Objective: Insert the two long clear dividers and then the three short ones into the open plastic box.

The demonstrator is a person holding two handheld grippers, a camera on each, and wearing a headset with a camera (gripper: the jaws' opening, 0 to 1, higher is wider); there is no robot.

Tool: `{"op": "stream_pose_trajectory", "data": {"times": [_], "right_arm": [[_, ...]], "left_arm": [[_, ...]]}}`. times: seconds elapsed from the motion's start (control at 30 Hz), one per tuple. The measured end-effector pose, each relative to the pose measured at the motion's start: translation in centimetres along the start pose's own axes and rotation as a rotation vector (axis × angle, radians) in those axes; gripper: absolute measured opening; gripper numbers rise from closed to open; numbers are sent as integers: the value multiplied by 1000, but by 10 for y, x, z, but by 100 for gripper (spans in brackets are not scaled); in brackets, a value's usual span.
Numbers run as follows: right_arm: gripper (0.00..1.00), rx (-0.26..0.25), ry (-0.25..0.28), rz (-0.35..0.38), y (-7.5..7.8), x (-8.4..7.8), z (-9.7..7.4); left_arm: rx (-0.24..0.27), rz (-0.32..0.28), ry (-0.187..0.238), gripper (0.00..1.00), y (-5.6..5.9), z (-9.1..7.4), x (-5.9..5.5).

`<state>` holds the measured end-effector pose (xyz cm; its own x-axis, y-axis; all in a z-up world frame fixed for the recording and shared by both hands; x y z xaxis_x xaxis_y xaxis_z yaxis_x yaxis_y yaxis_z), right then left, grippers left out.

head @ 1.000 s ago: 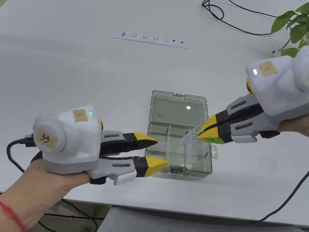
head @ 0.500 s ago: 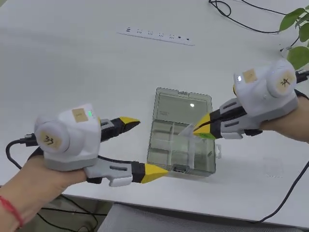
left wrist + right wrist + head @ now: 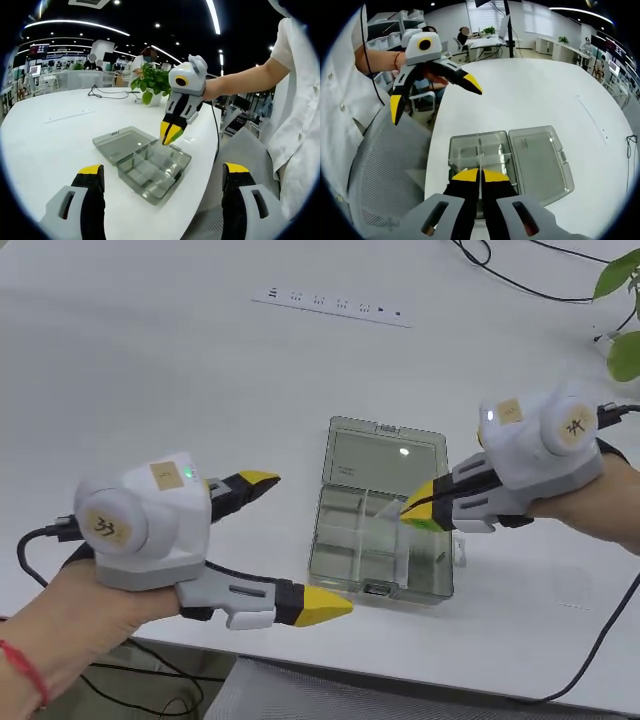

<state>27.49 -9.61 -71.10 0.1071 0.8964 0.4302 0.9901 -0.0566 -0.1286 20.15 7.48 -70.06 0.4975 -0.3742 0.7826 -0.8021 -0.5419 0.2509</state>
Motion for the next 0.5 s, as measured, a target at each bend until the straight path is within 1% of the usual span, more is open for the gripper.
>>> {"op": "stream_pose_trajectory", "data": {"times": [0.27,0.43,0.5], "right_arm": [[2,-5,4,-30,-3,1,-1],[2,-33,-7,-116,-9,4,4],[2,-43,-10,-132,-10,5,5]], "left_arm": [[-7,1,-3,100,1,2,-1],[-13,-1,-5,100,2,3,-2],[-15,0,-5,100,2,3,-2]]}}
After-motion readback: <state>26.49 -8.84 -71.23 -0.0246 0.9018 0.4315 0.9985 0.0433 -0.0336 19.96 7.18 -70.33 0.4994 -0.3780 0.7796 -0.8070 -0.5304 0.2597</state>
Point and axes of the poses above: the centre of the closed fingertips' face, and the gripper's own axes: z roughly forward along the fingers, y roughly to its right, x roughly out of its top, the point moved 7 cm from there along -z, roughly backward along the fingers, and after that the axes turned 15 degrees about -y, right-handed, at the moved point
